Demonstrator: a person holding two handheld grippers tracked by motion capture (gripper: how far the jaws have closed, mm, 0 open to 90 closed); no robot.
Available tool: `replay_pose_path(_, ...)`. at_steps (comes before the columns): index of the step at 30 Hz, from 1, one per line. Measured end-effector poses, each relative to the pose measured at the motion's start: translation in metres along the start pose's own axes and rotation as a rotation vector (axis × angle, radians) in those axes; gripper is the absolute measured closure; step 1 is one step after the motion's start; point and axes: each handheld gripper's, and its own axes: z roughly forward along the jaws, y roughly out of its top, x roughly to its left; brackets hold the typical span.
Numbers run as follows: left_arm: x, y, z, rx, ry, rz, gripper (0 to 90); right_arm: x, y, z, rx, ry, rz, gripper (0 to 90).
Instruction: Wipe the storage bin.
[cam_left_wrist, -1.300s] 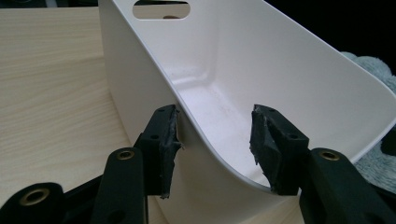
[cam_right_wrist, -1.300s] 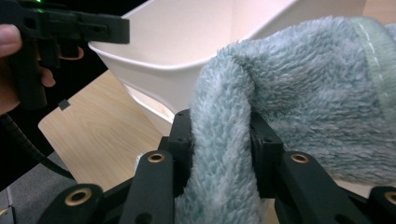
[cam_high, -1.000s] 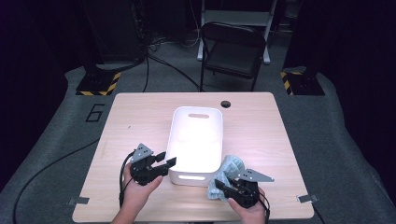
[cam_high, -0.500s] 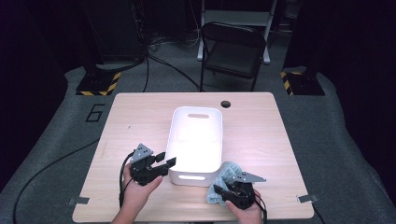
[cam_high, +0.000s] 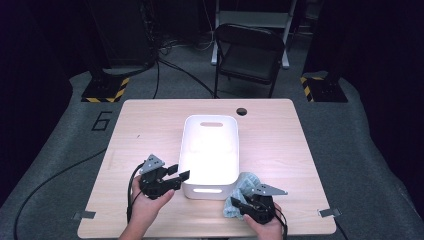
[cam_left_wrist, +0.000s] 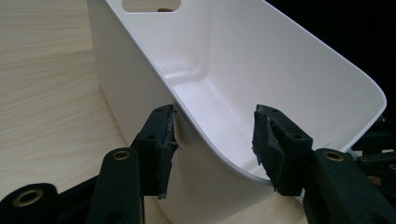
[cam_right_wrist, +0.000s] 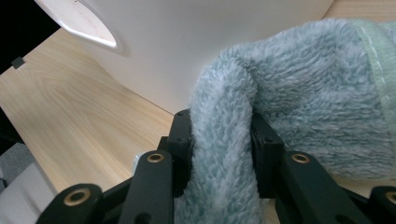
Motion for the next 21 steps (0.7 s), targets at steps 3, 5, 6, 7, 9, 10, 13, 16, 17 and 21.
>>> replay_pose_path(3,-0.002,0.000,0.000,0.005,0.003,-0.007,48.8,-0.001,-0.001,0.001,-0.003,-0.009,-0.001,66.5)
replay_pose_path(5,-0.002,0.000,0.000,0.002,0.007,-0.004,48.8,-0.002,-0.002,0.002,0.004,-0.007,-0.002,66.7)
replay_pose_path(6,-0.002,0.000,0.000,0.002,0.007,-0.004,48.8,-0.002,-0.002,0.002,0.003,-0.007,0.002,66.9)
replay_pose_path(7,-0.002,0.000,0.000,0.002,0.007,-0.004,48.8,-0.002,-0.002,0.002,0.004,-0.005,0.004,67.0)
replay_pose_path(9,-0.002,0.000,0.000,0.003,0.005,-0.005,48.8,-0.002,-0.002,0.001,0.005,-0.004,0.008,67.2)
replay_pose_path(10,-0.002,0.000,0.000,0.003,0.005,-0.005,48.7,-0.002,-0.001,0.000,0.004,-0.004,0.012,67.3)
replay_pose_path(13,-0.004,0.000,0.000,0.006,0.006,-0.007,48.5,0.001,0.004,-0.006,-0.009,0.001,0.023,67.3)
replay_pose_path(16,-0.004,0.000,0.000,0.006,0.006,-0.006,48.5,0.010,0.012,-0.019,-0.065,0.005,0.004,67.3)
replay_pose_path(17,-0.004,0.000,0.000,0.006,0.006,-0.007,48.5,0.015,0.016,-0.024,-0.084,-0.001,-0.017,67.3)
replay_pose_path(21,-0.003,0.000,0.000,0.006,0.009,-0.005,48.4,0.029,0.027,-0.040,-0.155,0.017,-0.045,67.3)
